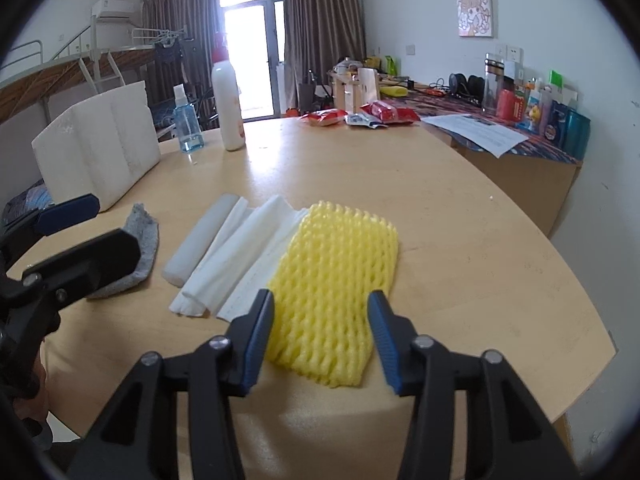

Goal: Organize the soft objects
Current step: 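Grasp the white paper towels with the left tool while the right tool holds the sleeve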

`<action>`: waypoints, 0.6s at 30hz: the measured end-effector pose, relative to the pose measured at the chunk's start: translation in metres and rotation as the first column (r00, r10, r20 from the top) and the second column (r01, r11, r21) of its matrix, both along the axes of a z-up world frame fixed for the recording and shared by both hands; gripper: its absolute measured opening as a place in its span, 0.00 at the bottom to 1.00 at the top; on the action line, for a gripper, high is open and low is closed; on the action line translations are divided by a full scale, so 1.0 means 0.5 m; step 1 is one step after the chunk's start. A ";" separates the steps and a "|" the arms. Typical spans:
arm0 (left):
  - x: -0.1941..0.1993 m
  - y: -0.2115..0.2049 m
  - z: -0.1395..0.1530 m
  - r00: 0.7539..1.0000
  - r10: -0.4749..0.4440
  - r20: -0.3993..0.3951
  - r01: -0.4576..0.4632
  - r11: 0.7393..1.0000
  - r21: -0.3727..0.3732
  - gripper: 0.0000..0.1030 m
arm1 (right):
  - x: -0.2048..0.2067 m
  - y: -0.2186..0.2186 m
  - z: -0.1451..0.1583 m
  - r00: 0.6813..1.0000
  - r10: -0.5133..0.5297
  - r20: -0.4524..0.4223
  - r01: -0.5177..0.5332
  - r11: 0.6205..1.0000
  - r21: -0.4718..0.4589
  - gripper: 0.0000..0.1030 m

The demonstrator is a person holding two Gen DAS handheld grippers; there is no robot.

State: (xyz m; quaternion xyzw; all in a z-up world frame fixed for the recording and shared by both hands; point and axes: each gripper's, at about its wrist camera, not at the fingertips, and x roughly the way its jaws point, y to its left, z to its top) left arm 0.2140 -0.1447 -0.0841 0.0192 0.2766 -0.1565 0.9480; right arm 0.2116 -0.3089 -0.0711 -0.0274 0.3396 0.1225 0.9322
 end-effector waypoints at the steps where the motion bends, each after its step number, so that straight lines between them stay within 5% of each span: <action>1: 0.001 -0.001 0.000 1.000 0.000 -0.001 0.000 1.000 -0.001 0.99 | 0.000 -0.001 -0.001 1.000 0.007 -0.001 -0.007 1.000 -0.003 0.34; 6: 0.005 -0.017 -0.001 1.000 -0.019 -0.016 0.019 1.000 0.007 0.99 | -0.002 -0.019 0.004 1.000 0.005 -0.002 -0.005 1.000 0.014 0.15; 18: 0.014 -0.091 -0.008 0.997 -0.079 -0.020 0.080 0.996 0.040 0.99 | -0.033 -0.094 0.030 0.996 -0.072 0.043 0.070 0.996 0.053 0.13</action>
